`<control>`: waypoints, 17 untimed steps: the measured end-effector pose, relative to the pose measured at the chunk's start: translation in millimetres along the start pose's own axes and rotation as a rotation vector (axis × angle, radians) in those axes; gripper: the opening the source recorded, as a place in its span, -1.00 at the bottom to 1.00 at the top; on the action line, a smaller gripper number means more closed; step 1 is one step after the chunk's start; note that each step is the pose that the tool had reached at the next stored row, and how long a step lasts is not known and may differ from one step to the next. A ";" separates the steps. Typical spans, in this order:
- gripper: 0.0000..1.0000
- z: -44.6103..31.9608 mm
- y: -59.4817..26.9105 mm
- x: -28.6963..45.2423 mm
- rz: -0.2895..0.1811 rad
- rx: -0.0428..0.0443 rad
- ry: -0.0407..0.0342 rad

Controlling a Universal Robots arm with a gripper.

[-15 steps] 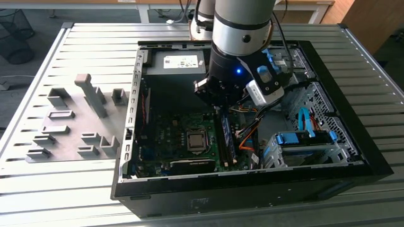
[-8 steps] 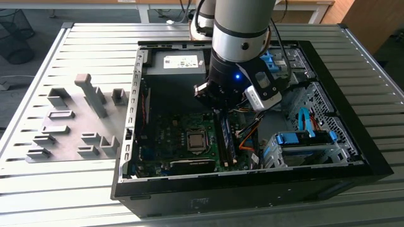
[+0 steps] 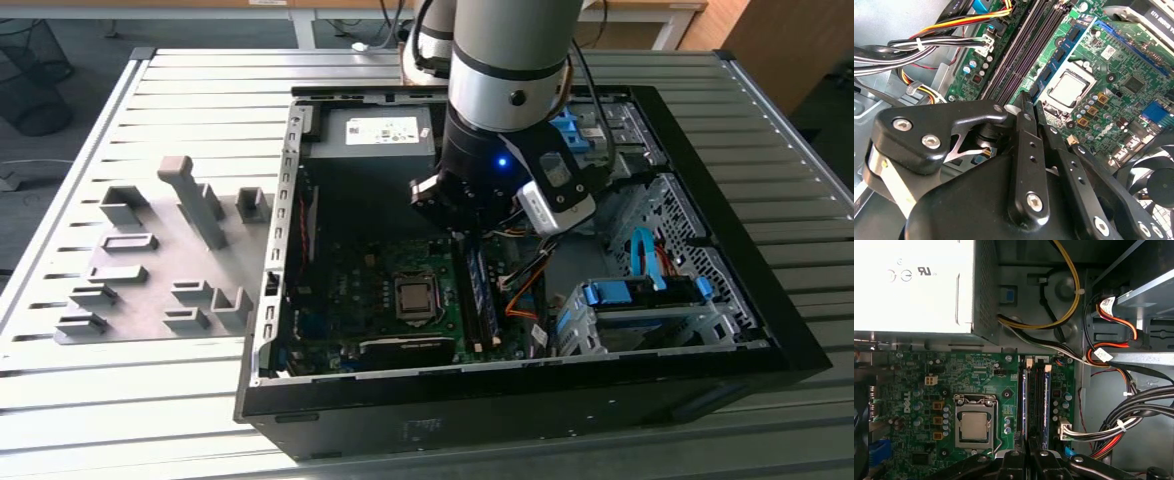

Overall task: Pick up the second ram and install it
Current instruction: 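Insert the second ram into the second slot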

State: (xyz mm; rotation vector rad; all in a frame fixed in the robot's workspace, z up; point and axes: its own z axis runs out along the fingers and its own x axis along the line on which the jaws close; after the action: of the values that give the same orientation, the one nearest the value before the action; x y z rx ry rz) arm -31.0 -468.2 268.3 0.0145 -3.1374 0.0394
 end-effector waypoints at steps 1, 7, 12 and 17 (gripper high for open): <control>-0.72 0.0 0.0 0.0 0.000 0.0000 0.0000; -0.72 0.9 -3.4 0.0 0.000 0.0001 -0.0001; -0.72 7.2 -5.0 -1.1 0.001 0.0000 0.0000; -0.72 15.2 -4.8 -2.6 0.007 -0.0001 0.0001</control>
State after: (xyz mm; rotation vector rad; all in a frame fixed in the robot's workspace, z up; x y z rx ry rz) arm -28.4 -473.4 253.2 0.0030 -3.1374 0.0394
